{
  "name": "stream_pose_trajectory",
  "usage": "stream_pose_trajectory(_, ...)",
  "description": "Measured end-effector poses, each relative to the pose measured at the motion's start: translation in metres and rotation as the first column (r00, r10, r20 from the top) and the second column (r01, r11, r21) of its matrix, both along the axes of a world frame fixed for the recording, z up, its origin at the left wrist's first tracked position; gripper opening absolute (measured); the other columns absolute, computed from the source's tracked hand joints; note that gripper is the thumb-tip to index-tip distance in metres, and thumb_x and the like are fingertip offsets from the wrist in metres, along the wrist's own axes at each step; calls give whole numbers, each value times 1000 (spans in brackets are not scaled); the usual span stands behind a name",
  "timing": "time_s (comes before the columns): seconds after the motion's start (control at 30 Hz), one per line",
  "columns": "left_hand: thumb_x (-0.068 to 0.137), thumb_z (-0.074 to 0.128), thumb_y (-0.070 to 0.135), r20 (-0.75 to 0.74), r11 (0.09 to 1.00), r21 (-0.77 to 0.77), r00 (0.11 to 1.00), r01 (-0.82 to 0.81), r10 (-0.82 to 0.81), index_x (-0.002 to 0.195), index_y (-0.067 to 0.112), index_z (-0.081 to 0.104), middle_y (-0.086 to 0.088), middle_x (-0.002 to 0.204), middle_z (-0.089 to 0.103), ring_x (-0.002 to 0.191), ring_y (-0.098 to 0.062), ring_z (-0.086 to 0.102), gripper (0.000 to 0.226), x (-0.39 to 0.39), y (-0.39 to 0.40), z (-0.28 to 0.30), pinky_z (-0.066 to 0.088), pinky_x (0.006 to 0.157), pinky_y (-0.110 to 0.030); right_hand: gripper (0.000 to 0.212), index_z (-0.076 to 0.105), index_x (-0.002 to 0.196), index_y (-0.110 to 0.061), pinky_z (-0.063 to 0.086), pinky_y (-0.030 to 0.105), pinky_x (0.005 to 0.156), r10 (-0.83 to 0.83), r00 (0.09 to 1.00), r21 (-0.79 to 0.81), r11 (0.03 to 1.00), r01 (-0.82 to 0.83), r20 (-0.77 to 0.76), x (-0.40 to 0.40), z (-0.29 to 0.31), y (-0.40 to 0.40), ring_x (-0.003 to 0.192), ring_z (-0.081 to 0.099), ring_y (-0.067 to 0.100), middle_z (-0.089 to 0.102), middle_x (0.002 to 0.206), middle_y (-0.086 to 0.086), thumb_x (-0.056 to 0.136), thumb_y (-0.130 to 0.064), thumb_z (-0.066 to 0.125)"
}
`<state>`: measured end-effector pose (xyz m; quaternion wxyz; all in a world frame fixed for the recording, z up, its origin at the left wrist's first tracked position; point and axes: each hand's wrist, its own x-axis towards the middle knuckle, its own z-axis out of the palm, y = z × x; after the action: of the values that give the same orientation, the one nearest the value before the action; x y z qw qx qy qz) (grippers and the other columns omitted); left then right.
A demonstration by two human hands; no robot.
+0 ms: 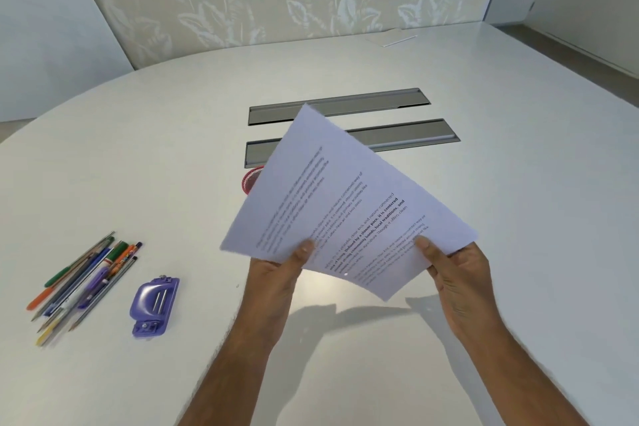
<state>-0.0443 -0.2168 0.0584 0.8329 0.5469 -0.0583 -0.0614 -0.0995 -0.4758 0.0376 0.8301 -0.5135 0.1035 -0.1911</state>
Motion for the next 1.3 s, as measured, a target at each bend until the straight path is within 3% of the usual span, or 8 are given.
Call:
stream_pose_trajectory(0.13, 89, 84, 25, -27, 999, -30, 999, -35, 34, 140, 27, 67, -5, 143, 70, 131, -25, 67, 53, 1, 21, 4, 56, 103, -34, 57, 76, 124, -24, 61, 30, 92, -70, 997, -78, 995, 68, -27, -3, 3, -12, 117, 74, 22, 77, 129, 7, 72, -38, 95)
stream_pose_trajectory(0.37, 99, 70, 39, 27, 929, 369, 1000, -6, -4, 123, 22, 78, -2, 121, 81, 113, -27, 76, 30, -6, 43, -3, 60, 96, -43, 35, 77, 116, -23, 61, 21, 78, -147, 988, -172, 976, 137, -49, -8, 8, -19, 100, 78, 13, 81, 118, 2, 82, -22, 85)
stream_pose_trajectory(0.63, 96, 65, 56, 19, 868, 485, 992, 103, -129, 118, 32, 80, 9, 117, 82, 109, -10, 77, 36, -11, 45, 7, 57, 86, -14, 23, 74, 106, -24, 60, 18, 71, -112, 993, -389, 917, 86, -43, -14, 22, -16, 91, 78, 9, 82, 104, -6, 86, -32, 80)
stream_pose_trajectory(0.8, 87, 63, 71, 31, 818, 571, 994, 69, -105, 104, 42, 79, 16, 105, 83, 95, -7, 79, 37, -7, 41, 19, 62, 74, -22, 19, 70, 102, -30, 60, 18, 65, -113, 993, -530, 844, 81, -28, -14, 33, -14, 85, 77, 8, 79, 99, -8, 87, -40, 79)
stream_pose_trajectory(0.93, 85, 63, 71, 71, 795, 606, 997, -29, -18, 101, 59, 72, 19, 92, 82, 79, -8, 80, 22, -5, 39, 29, 63, 60, -23, 19, 70, 103, -37, 62, 19, 67, -113, 994, -524, 846, 103, 13, -14, 45, -12, 89, 78, 6, 79, 103, -12, 86, -41, 79)
stream_pose_trajectory(1.03, 88, 65, 62, 111, 813, 579, 994, -54, -13, 99, 60, 72, 20, 95, 81, 83, -8, 79, 14, -5, 36, 28, 65, 63, -24, 21, 71, 105, -39, 61, 18, 69, -123, 992, -486, 865, 126, 38, -15, 47, -11, 91, 79, 6, 81, 107, -11, 86, -37, 81)
stream_pose_trajectory(1.13, 95, 68, 50, 95, 834, 550, 995, -37, -19, 106, 46, 76, 20, 106, 81, 96, -7, 78, 14, -8, 31, 13, 62, 72, -21, 23, 72, 106, -38, 62, 18, 65, -147, 989, -498, 859, 117, -20, -17, 35, -8, 89, 80, 6, 81, 106, -15, 86, -37, 82)
stream_pose_trajectory(1.3, 103, 65, 37, -1, 840, 541, 998, 52, -61, 122, 30, 74, 12, 118, 81, 109, -10, 76, 22, -16, 26, -15, 61, 91, -35, 22, 76, 105, -27, 61, 16, 68, -94, 985, -483, 876, 12, -146, -20, 2, -4, 91, 81, 10, 83, 100, -16, 84, -30, 81)
